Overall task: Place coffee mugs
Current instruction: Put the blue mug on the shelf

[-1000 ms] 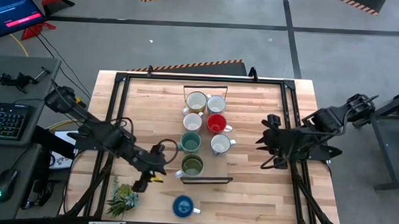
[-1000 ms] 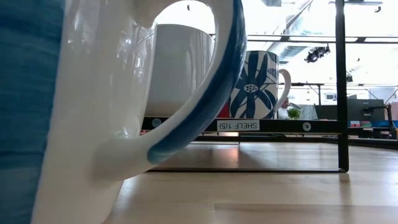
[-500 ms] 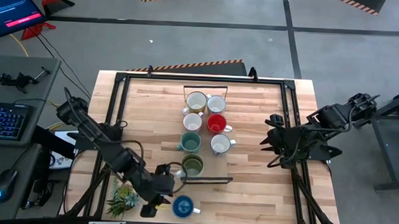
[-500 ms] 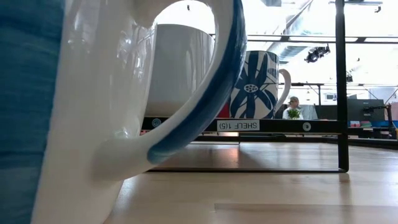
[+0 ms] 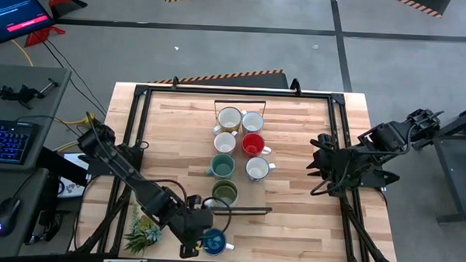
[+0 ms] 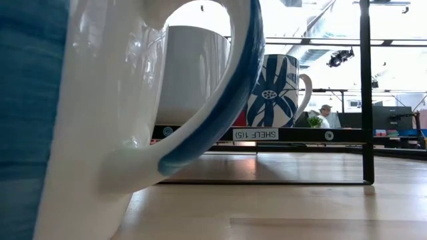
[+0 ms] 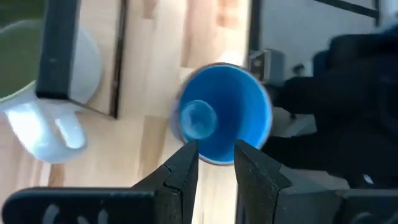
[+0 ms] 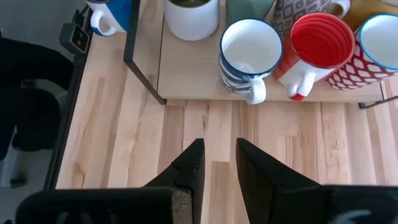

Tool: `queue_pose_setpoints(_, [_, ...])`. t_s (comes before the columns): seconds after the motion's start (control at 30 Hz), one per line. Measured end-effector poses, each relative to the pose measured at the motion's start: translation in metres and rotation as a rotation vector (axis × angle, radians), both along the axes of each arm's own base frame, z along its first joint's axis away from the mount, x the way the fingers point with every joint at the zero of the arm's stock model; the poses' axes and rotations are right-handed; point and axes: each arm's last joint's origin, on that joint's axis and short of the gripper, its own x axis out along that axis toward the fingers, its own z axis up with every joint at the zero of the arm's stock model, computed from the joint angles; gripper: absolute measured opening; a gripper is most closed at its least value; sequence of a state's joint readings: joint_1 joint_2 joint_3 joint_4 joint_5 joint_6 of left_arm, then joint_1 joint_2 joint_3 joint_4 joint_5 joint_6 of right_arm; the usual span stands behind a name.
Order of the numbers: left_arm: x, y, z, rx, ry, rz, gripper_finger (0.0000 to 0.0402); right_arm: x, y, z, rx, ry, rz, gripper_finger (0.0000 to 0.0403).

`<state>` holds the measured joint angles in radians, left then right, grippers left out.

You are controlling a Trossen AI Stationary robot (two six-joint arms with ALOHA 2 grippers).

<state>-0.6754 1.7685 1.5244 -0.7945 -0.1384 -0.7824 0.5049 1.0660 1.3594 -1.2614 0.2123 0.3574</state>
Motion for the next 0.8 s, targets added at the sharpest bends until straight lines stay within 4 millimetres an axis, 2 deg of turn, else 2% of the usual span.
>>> queue_pose_setpoints(0.37, [0.015,-0.011,-0.042,0.001,0.110,0.163,0.0090,-0.002,-0.001,-0.001,-0.041,0.019,0.038,0.0071])
queue_pose_setpoints(0.8, [0.016,-0.012,-0.048,-0.016,0.136,0.206,0.0090,-0.003,-0.002,-0.002,-0.077,0.024,0.081,0.0071])
